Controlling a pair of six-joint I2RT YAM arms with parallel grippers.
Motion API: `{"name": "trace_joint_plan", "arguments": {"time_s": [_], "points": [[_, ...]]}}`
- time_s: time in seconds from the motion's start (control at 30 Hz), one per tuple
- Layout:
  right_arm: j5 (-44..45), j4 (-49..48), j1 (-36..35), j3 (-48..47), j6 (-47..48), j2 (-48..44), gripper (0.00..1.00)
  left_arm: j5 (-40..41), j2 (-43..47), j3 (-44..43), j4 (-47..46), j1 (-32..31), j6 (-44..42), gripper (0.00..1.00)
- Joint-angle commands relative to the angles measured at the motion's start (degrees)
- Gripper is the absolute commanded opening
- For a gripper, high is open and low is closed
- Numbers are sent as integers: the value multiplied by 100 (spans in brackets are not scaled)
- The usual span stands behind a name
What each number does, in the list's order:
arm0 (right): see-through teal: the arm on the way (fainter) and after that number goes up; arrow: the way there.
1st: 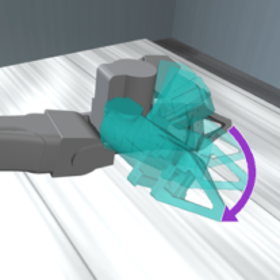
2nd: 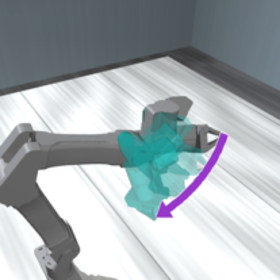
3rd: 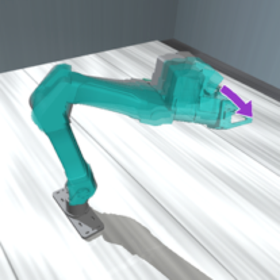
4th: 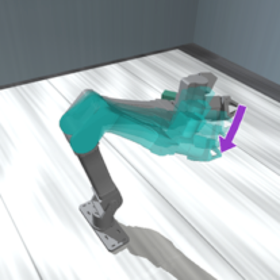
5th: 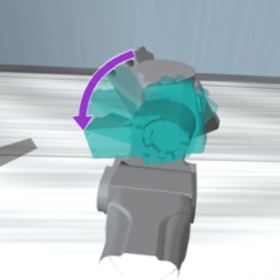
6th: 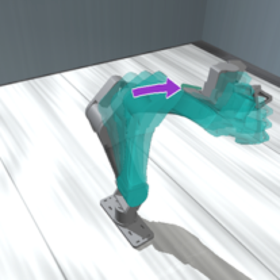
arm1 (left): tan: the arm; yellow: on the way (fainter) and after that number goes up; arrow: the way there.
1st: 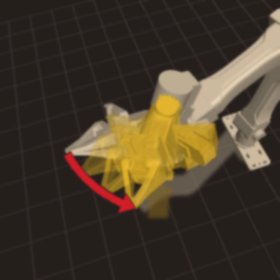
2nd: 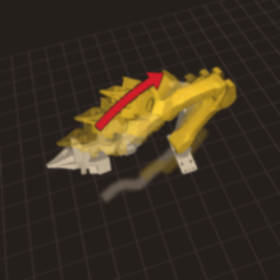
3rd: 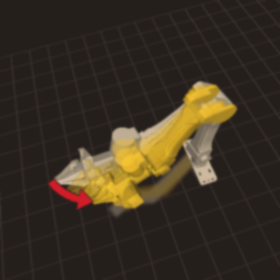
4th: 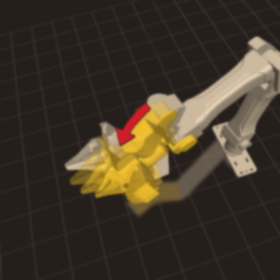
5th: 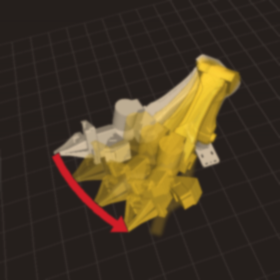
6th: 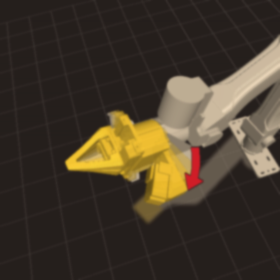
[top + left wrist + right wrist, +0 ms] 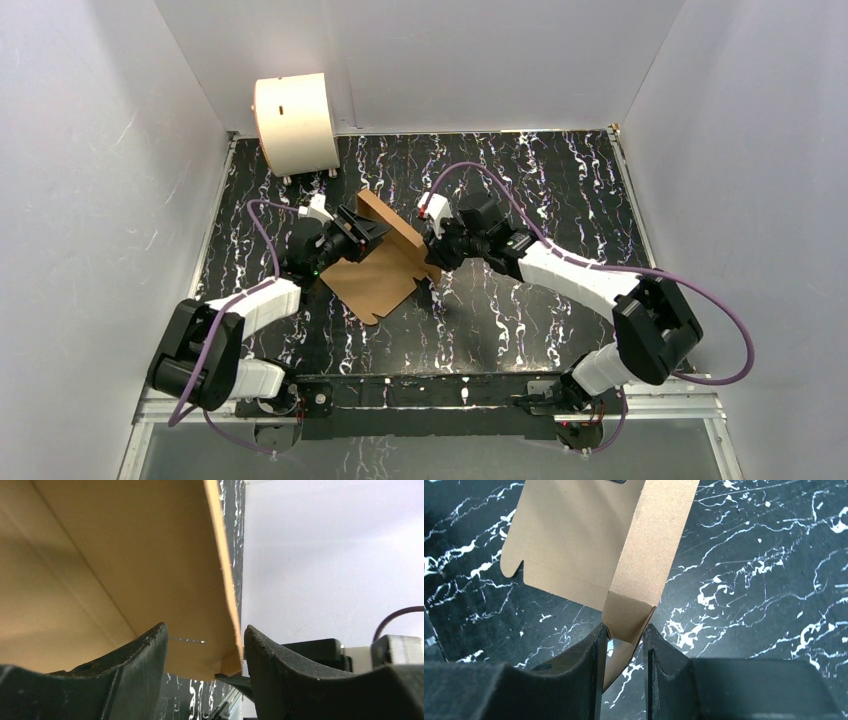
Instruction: Fold the paper box
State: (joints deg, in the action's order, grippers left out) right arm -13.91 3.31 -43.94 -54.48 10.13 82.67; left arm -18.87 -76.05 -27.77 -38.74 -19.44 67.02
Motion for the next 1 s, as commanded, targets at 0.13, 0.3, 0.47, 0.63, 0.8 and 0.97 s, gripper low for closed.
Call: {"name": "trace_joint_plan", "arguments": {"time_s": [0.13, 0.3, 0.47, 0.63, 0.8, 0.97], "points": [[-955, -562, 118, -335, 917, 206, 29, 321, 284, -114, -331, 36, 237, 55], [-950, -629, 122, -320, 908, 145, 34, 357, 45, -160, -413, 36, 323, 52], [-857, -654, 116, -274, 912, 147, 38, 325, -93, -99, -774, 34, 521, 41], [-659, -736, 115, -232, 850, 91, 45, 344, -86, -117, -885, 31, 614, 28], [-727, -863, 120, -109, 731, -50, 54, 413, -147, -56, -1055, 30, 708, 18], [-276, -1183, 120, 179, 499, -336, 63, 377, -307, -67, -1154, 36, 754, 15]]}}
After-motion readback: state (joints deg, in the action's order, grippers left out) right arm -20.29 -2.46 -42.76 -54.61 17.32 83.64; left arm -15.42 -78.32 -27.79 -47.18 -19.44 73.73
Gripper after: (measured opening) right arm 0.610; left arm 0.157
